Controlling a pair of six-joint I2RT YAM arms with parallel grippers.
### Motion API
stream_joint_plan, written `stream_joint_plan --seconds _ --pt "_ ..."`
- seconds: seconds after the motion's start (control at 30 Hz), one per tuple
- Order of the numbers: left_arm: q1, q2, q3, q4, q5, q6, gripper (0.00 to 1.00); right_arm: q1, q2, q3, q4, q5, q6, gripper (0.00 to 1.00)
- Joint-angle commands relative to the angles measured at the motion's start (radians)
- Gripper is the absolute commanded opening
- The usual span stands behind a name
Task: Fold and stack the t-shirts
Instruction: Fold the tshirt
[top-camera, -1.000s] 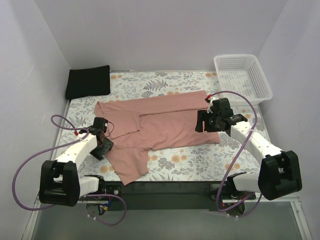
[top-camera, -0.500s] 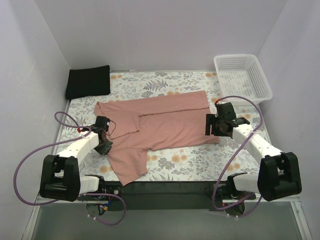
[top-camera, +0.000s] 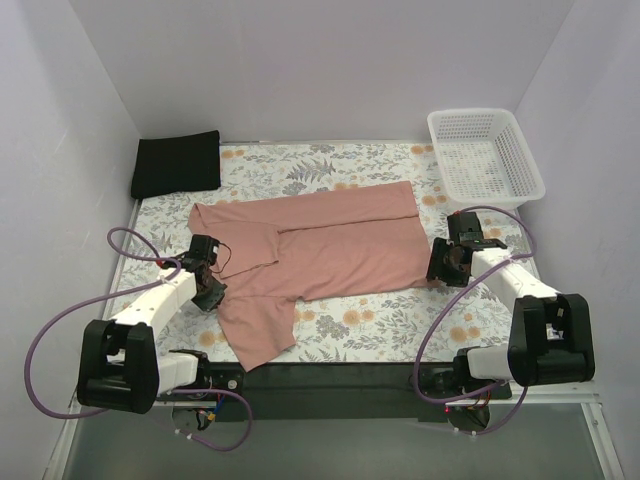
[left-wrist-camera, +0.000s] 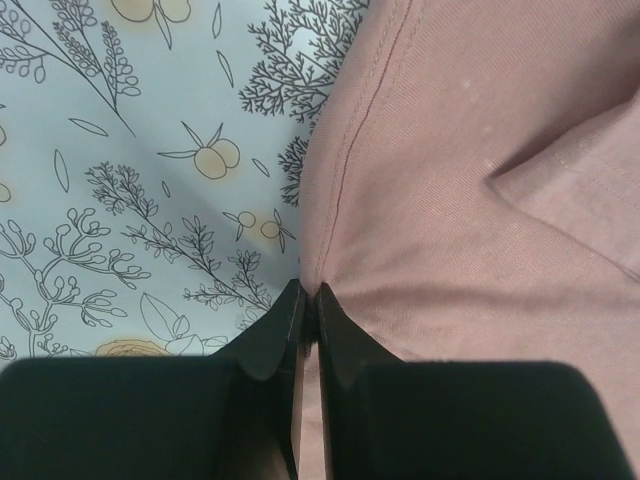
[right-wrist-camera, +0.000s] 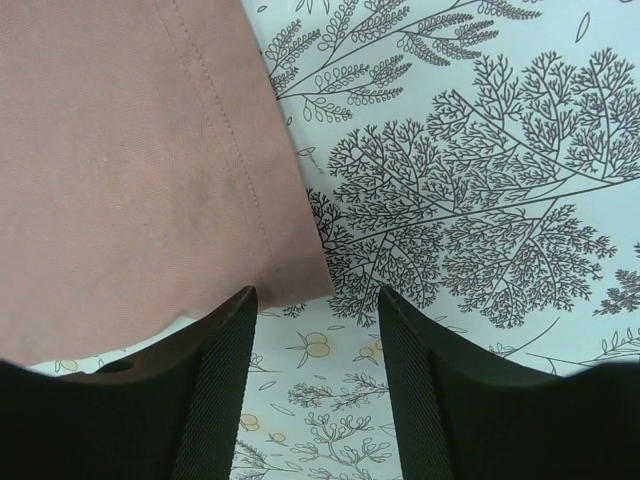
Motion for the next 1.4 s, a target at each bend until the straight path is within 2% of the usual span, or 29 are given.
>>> stream_joint_plan --seconds 0.0,0.47,0.67,0.7,0.8,0.9,1.07,1.37 --pt "-0.007 -0.041 -0.013 0.017 0.023 -0.004 0.00 -0.007 0.009 0.010 0.015 -0.015 0.033 0.57" --pt "-0.004 -0.112 0.017 -0.040 -0.003 -0.019 0.00 -0.007 0.098 -0.022 0.002 0.054 0.046 0.51" --pt "0.017 -0.141 0.042 -0.071 -0.009 -0.007 0.00 -0.038 0.094 -0.039 -0.006 0.037 0.040 0.28" --pt "0.023 -0.141 0.042 -0.069 -0.005 -0.005 0.00 -0.044 0.091 -0.040 -0.009 0.034 0.036 0.21" --pt "0.026 -0.138 0.034 -0.066 0.018 -0.005 0.00 -0.052 0.079 -0.054 -0.017 0.029 0.033 0.10" --pt "0.026 -0.139 0.037 -0.077 0.043 -0.009 0.00 -0.053 0.057 -0.060 -0.028 0.025 0.033 0.01" --pt "0.028 -0.161 0.073 -0.111 0.047 0.005 0.00 -0.055 0.019 -0.042 -0.051 0.015 0.034 0.01" --pt "0.089 -0.129 0.134 -0.094 0.083 0.070 0.00 -0.055 0.040 0.138 -0.101 -0.021 0.036 0.01"
